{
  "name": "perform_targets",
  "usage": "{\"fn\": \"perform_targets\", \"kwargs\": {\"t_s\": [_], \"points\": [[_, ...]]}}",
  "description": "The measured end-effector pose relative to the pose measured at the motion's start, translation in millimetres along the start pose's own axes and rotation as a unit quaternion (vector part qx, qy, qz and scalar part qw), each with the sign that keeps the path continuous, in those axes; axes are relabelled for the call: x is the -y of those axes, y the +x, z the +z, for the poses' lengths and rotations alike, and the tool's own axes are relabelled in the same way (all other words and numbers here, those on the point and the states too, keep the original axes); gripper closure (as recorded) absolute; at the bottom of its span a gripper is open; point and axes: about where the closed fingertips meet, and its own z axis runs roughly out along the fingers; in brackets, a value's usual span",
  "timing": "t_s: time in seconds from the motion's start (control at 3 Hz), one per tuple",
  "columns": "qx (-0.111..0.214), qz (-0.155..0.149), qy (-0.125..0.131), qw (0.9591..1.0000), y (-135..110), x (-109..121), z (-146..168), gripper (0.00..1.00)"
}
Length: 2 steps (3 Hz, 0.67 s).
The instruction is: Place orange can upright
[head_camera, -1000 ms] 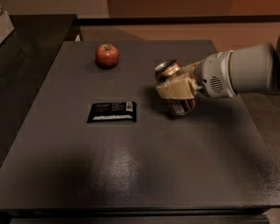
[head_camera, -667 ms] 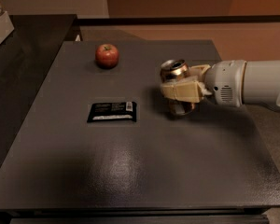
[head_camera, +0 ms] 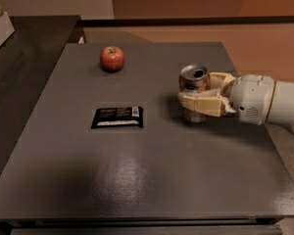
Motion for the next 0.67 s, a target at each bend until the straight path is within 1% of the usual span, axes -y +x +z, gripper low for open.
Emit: {"fn": "perform_targets", "kwargs": {"t_s": [0.33,0.67], "points": [[0.019,-0.006,-0.003,0.9998,10,0,-7,1.0],[0.031,-0.001,-0.005,0.9995,20,-2,-11,1.0]]}}
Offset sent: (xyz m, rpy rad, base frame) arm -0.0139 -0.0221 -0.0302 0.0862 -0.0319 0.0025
